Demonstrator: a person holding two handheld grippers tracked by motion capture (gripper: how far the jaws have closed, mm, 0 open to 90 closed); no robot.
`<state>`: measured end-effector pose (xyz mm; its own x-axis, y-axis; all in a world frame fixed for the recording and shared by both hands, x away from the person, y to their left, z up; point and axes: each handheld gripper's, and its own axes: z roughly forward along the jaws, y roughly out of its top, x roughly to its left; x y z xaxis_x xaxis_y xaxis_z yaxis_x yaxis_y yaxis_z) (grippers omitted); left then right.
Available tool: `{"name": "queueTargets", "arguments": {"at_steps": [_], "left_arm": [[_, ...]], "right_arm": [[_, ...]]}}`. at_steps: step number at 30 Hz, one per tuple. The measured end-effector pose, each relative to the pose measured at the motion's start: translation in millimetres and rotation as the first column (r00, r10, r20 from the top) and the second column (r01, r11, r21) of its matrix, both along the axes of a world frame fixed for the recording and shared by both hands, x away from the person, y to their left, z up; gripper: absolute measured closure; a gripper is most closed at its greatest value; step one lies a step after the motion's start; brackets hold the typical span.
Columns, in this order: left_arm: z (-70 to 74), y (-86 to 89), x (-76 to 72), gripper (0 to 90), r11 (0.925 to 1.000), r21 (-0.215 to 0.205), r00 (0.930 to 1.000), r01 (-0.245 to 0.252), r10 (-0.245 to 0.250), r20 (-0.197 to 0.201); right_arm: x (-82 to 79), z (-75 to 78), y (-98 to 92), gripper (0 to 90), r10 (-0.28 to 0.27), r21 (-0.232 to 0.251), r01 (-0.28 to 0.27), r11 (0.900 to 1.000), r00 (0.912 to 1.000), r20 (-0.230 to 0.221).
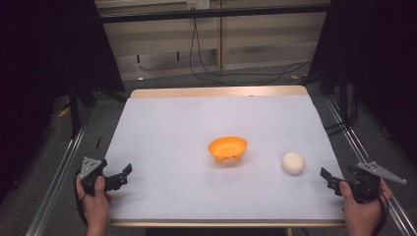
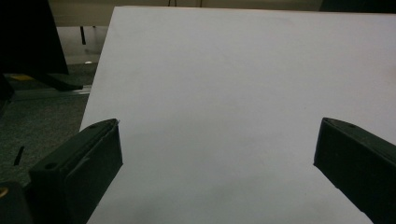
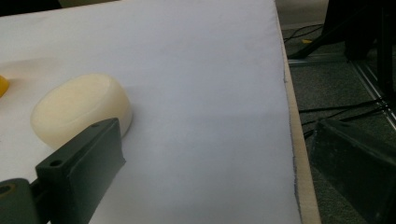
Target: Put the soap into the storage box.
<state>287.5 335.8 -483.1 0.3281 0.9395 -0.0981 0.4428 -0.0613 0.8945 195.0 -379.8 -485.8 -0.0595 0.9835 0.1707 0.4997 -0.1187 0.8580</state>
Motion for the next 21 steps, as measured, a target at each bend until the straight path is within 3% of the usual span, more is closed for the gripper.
{"name": "queueTargets", "arguments": {"at_steps": [7, 11, 16, 17, 21], "left_arm": [[0.4, 0.6, -0.4, 1.0, 0.9999, 0.008, 1.0, 0.007, -0.007, 0.0], [0.2, 0.4, -0.2, 1.0, 1.0, 0.004, 1.0, 0.004, -0.004, -0.002], [0.2, 0.2, -0.2, 1.0, 1.0, 0.006, 1.0, 0.001, -0.001, -0.002], [0.1, 0.4, -0.2, 1.0, 1.0, 0.004, 1.0, 0.004, -0.004, -0.001], [0.2, 0.4, -0.2, 1.0, 1.0, 0.003, 1.0, 0.004, -0.004, -0.002]], "right_arm": [[4.6, 2.0, 1.9, 4.1, 0.012, -0.013, -0.012, 1.0, 0.999, -0.043], [10.7, 6.1, 8.7, 5.0, 0.067, -0.078, -0.076, 0.994, 0.9923, -0.104], [18.7, 16.9, 12.4, 5.0, 0.12, -0.075, -0.133, 0.988, 0.9807, -0.154], [24.1, 22.6, 16.7, 4.8, 0.154, -0.078, -0.171, 0.982, 0.9708, -0.184], [32.3, 30.9, 22.6, 6.2, 0.172, -0.083, -0.196, 0.977, 0.957, -0.234]]}}
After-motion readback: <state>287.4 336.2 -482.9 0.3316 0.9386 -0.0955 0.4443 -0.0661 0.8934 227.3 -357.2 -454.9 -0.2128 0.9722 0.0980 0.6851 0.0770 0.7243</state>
